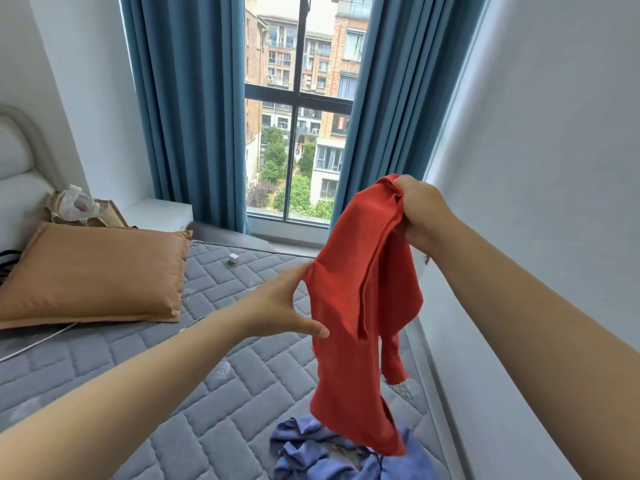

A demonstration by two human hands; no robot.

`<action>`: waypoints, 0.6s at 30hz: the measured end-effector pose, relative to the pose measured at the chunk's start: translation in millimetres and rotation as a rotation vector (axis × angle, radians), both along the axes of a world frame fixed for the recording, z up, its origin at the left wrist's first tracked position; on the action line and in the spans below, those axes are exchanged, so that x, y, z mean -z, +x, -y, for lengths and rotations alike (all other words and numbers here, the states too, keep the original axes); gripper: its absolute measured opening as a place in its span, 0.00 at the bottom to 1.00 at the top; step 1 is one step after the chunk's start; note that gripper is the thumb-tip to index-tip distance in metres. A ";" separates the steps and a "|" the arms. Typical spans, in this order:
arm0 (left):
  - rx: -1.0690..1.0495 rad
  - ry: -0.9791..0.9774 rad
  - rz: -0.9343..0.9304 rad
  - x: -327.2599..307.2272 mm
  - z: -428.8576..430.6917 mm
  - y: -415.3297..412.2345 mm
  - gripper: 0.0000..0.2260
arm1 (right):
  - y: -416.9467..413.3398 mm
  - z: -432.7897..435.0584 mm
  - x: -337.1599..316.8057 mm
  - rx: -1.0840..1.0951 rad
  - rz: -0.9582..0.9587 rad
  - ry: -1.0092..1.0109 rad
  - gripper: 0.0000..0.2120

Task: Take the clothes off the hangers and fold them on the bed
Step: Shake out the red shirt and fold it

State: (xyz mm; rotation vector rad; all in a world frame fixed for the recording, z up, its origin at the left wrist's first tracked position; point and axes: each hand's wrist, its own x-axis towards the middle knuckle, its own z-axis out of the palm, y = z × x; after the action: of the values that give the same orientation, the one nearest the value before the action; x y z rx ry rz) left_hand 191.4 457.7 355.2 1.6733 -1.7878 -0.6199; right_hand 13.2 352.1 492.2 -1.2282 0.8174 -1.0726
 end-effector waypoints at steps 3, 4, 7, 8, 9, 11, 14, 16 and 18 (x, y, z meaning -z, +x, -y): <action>-0.049 -0.017 0.029 -2.7 11.6 0.7 0.54 | -7.0 -0.8 -10.1 -0.001 0.028 0.007 0.13; -0.050 -0.044 0.025 -6.7 15.1 0.8 0.51 | -10.1 -0.5 -12.7 0.013 0.000 -0.017 0.14; 0.010 -0.151 0.118 -21.7 25.4 -0.8 0.22 | -18.1 1.4 -16.4 0.067 -0.134 -0.101 0.15; 0.036 -0.172 0.169 -25.8 27.6 -2.6 0.09 | -19.5 2.6 -15.8 0.072 -0.157 -0.114 0.15; 0.058 -0.186 0.186 -29.2 28.8 -4.6 0.04 | -20.6 4.2 -14.6 0.075 -0.166 -0.122 0.14; 0.060 -0.182 0.126 -29.8 30.4 -9.2 0.09 | -22.5 7.9 -12.1 0.085 -0.135 -0.123 0.12; -0.056 -0.174 -0.061 -34.6 31.8 -10.1 0.12 | -28.6 14.2 -8.8 0.000 0.052 -0.031 0.11; -0.121 -0.162 -0.092 -39.8 35.3 -9.0 0.13 | -34.3 17.9 -0.5 -0.064 0.097 0.052 0.14; -0.190 -0.132 -0.122 -44.5 38.9 -11.5 0.14 | -38.9 19.0 13.9 -0.066 0.009 0.090 0.18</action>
State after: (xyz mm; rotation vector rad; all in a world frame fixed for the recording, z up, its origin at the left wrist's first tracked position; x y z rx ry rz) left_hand 179.9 418.8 399.7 1.6544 -1.5285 -0.4977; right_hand -25.6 333.1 478.3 -1.1664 0.8045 -0.9767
